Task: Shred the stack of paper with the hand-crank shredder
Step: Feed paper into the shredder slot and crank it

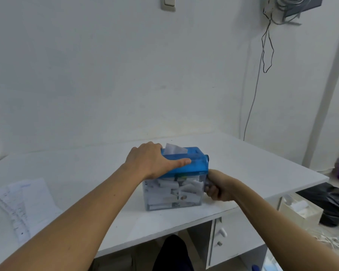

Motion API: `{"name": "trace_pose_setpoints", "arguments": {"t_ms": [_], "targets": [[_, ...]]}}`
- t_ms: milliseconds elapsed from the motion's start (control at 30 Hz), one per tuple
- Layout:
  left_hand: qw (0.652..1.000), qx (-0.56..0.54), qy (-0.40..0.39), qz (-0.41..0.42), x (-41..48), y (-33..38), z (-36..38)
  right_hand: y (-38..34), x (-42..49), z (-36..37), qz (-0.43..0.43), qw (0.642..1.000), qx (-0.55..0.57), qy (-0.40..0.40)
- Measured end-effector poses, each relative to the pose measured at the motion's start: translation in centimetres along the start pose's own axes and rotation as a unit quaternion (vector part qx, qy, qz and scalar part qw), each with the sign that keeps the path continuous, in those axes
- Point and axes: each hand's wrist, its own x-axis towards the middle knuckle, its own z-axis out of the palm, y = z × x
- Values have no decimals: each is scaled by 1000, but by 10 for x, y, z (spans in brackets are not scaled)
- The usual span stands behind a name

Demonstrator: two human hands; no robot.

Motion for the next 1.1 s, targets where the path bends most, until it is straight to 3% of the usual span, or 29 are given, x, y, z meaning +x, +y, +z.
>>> {"name": "trace_pose_setpoints", "arguments": {"t_ms": [200, 400, 567, 700, 833, 967, 1100], "targets": [[999, 12, -41, -18, -1, 4, -6, 2, -59, 3, -149, 978, -80, 123], [999, 18, -33, -1, 3, 1, -4, -47, -99, -11, -237, 956, -142, 98], [999, 43, -17, 11, 6, 3, -2, -62, -86, -15, -258, 936, -210, 117], [996, 68, -54, 31, 5, 5, -8, -59, -89, -15, -235, 913, -313, 115], [986, 86, -139, 35, 15, 9, -24, -44, -88, -13, -214, 870, -406, 180], [978, -27, -199, 58, 28, 20, -35, -24, -94, 2, -291, 785, -442, 321], [975, -101, -191, 59, 35, 19, -27, 8, -94, 11, -399, 698, -462, 374]]}}
